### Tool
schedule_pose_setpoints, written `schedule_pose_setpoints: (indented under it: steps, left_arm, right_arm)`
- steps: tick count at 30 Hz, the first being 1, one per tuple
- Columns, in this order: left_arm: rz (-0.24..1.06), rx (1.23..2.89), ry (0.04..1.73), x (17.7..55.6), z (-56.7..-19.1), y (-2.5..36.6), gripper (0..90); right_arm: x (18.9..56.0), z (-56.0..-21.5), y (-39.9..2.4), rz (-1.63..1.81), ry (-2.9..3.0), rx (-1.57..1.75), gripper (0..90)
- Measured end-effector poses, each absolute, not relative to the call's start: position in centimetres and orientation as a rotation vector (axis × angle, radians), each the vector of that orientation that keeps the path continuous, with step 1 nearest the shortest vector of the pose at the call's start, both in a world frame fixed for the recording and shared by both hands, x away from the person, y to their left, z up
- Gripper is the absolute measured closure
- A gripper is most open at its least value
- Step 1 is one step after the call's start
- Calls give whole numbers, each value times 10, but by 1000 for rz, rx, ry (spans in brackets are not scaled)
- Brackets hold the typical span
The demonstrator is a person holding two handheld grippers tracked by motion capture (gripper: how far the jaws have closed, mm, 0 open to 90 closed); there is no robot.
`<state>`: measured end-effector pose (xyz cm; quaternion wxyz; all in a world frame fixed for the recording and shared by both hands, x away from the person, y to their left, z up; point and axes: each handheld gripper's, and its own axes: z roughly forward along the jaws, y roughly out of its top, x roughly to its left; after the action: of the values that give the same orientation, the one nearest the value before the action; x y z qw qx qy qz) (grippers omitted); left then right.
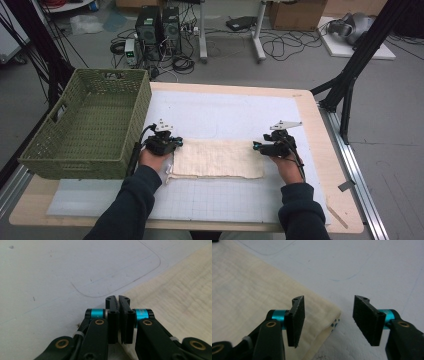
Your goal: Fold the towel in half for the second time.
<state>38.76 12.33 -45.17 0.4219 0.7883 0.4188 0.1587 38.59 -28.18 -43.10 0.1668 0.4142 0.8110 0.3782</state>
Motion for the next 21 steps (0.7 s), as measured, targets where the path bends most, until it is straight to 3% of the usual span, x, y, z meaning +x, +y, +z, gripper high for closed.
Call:
schedule_pose_setpoints:
  steps: [10, 14, 17, 21]
  left_arm:
    - [365, 1937, 1057, 388, -452, 126, 861]
    - [334, 1906, 1073, 389, -452, 130, 864]
    - [311, 1845, 1078, 389, -451, 137, 865]
    - [373, 1773, 1005, 388, -446, 137, 866]
  right_arm:
    - [399, -444, -278, 1064, 2386, 1169, 663]
    - [399, -444, -282, 1107, 2427, 1156, 833]
    - [399, -443, -283, 1101, 2424, 1130, 859]
    - [399, -441, -283, 1082, 2372, 1111, 863]
